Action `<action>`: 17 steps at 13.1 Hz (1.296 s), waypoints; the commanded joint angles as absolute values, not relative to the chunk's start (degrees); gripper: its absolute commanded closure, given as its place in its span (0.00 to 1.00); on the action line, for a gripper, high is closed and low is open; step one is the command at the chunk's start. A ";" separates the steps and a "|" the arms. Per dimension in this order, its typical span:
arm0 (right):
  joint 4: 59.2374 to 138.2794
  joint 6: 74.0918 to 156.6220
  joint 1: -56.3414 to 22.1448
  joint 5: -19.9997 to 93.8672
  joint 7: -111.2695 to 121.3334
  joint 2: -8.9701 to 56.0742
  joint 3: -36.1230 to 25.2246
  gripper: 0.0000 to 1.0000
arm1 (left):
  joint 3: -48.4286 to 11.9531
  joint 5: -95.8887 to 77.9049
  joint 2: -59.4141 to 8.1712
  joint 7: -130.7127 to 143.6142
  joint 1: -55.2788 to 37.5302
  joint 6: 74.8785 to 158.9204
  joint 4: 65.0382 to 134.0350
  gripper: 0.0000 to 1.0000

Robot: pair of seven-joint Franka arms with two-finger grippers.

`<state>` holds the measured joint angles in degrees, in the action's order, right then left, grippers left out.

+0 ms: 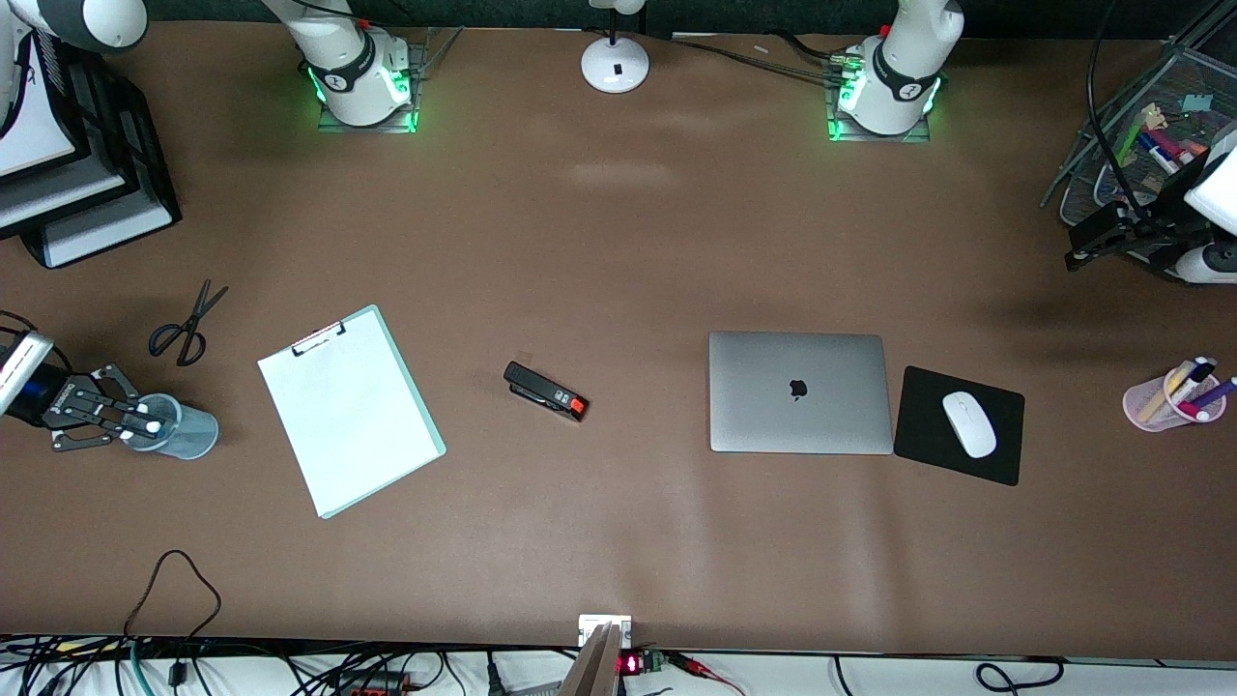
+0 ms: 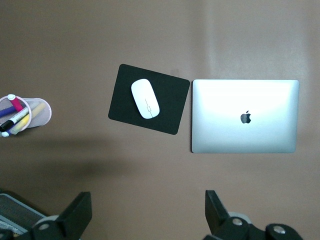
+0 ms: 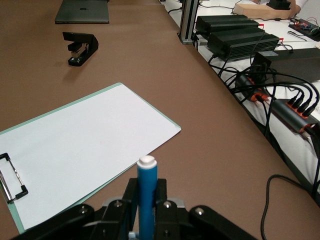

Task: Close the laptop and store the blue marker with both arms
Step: 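Carry the blue marker over the light blue cup with the right gripper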

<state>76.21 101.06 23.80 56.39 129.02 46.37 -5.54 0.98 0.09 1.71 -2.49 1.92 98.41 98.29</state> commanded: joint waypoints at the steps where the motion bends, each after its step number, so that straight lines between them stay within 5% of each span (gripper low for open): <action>1: 73.30 101.51 24.78 57.83 130.08 49.39 -4.83 0.99 | 1.58 -0.44 1.76 -2.11 1.32 98.88 98.35 0.00; 17: 72.25 100.02 26.89 50.63 130.08 50.71 -5.36 0.99 | 1.41 0.09 0.70 -2.29 0.88 98.70 96.33 0.00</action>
